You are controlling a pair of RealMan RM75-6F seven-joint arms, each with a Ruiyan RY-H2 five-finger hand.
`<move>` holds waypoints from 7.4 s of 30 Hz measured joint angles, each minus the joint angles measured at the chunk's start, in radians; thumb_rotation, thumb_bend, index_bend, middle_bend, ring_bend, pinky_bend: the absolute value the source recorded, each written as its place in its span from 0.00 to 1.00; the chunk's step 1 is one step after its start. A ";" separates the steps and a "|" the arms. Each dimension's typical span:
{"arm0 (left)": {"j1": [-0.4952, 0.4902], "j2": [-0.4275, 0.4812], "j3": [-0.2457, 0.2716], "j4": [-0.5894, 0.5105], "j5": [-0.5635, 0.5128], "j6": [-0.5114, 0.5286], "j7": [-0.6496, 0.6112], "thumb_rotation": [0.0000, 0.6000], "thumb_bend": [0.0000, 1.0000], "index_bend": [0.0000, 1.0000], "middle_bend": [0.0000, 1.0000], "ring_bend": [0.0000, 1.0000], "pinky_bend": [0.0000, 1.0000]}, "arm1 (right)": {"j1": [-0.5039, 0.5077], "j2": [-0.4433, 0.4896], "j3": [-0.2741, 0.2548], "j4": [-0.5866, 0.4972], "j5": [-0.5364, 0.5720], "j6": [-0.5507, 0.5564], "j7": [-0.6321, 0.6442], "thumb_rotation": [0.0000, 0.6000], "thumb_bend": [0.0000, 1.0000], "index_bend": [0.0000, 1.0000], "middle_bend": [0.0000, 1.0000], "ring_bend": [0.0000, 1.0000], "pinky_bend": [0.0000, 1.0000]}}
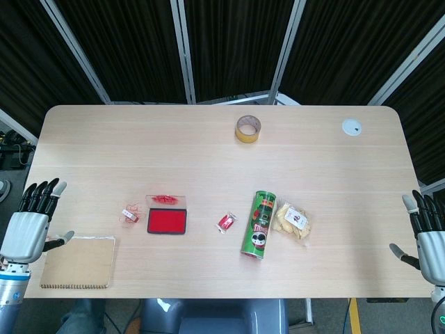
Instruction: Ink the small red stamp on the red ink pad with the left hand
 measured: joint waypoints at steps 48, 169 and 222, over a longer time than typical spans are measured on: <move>-0.353 -0.471 0.117 0.989 0.275 -0.268 -0.563 1.00 0.23 0.42 0.41 0.80 0.91 | 0.007 -0.034 0.011 0.031 0.104 -0.091 -0.081 1.00 0.00 0.00 0.00 0.00 0.00; -0.417 -0.334 0.049 0.528 0.103 -0.367 -0.324 1.00 0.41 0.58 0.54 0.80 0.91 | 0.017 -0.018 0.015 0.034 0.130 -0.128 -0.008 1.00 0.00 0.00 0.00 0.00 0.00; -0.319 -0.387 0.072 0.767 0.111 -0.281 -0.478 1.00 0.09 0.29 0.21 0.70 0.83 | 0.011 0.000 0.009 0.004 0.113 -0.114 0.007 1.00 0.00 0.00 0.00 0.00 0.00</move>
